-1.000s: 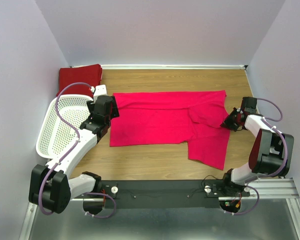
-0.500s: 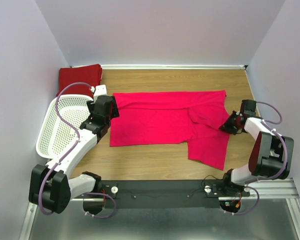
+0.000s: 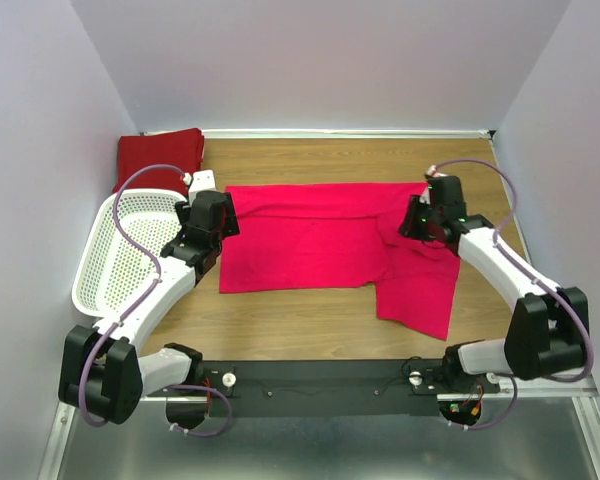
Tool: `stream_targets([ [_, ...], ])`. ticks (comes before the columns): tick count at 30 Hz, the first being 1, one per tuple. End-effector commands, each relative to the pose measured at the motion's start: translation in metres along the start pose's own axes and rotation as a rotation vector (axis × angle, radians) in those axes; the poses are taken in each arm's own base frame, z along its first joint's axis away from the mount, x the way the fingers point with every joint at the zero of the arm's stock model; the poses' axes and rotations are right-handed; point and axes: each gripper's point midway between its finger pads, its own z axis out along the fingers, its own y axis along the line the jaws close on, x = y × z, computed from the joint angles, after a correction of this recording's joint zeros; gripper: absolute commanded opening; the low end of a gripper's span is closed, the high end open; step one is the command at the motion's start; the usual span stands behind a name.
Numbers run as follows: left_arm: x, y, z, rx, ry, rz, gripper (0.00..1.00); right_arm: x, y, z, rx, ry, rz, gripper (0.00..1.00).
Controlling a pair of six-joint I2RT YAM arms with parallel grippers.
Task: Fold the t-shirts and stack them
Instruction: Fold the tshirt
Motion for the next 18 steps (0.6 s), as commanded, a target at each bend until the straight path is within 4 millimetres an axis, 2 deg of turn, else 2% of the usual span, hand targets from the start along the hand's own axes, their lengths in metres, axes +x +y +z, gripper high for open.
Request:
stream_targets([
  [1, -0.009, -0.003, 0.001, 0.009, -0.023, -0.011, 0.82, -0.003, 0.026, 0.011, 0.023, 0.002, -0.174, 0.41],
  [2, -0.01, -0.003, 0.001, 0.008, -0.025, -0.012, 0.81, 0.004, 0.036, 0.02, 0.01, 0.03, -0.2, 0.39],
  [7, -0.008, -0.003, 0.001, 0.005, -0.021, -0.011, 0.82, 0.018, 0.057, 0.046, -0.034, 0.078, -0.226, 0.36],
  [10, -0.009, -0.004, 0.001, 0.01, -0.023, -0.011, 0.82, 0.023, 0.058, 0.061, -0.027, 0.107, -0.233, 0.35],
  [18, -0.009, -0.005, 0.001, 0.016, -0.021, -0.01, 0.82, 0.015, 0.056, 0.083, 0.012, 0.11, -0.275, 0.34],
])
